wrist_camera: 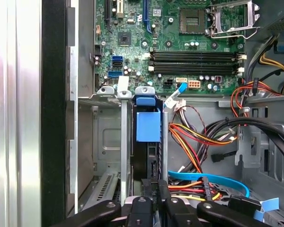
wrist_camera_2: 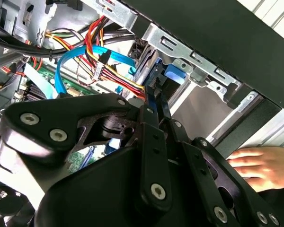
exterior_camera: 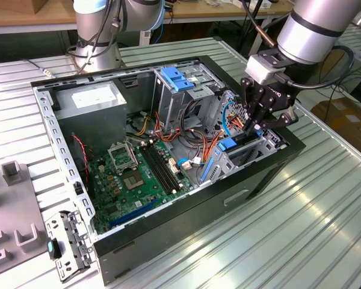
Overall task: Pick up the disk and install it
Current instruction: 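Insert the first disk wire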
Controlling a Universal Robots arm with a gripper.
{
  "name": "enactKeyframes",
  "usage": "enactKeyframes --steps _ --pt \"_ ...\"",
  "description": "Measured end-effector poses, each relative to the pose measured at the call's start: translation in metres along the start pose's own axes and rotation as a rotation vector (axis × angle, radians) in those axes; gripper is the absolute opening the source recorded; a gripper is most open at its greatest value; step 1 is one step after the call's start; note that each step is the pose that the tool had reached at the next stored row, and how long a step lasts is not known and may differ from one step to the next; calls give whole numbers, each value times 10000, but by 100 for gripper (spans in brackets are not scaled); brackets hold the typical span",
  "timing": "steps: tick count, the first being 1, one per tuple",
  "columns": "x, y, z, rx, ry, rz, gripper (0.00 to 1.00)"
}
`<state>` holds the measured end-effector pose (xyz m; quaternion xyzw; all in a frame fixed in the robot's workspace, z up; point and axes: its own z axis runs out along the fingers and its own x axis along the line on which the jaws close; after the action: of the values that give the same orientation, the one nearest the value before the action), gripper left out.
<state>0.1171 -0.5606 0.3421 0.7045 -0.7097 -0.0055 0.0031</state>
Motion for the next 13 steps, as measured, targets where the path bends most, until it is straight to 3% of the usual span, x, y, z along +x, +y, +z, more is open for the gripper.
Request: enactKeyframes --steps 5,13 --pt "0 -2 -52 0 -4 1 17" --pt "-11 -48 -62 0 -5 94 17"
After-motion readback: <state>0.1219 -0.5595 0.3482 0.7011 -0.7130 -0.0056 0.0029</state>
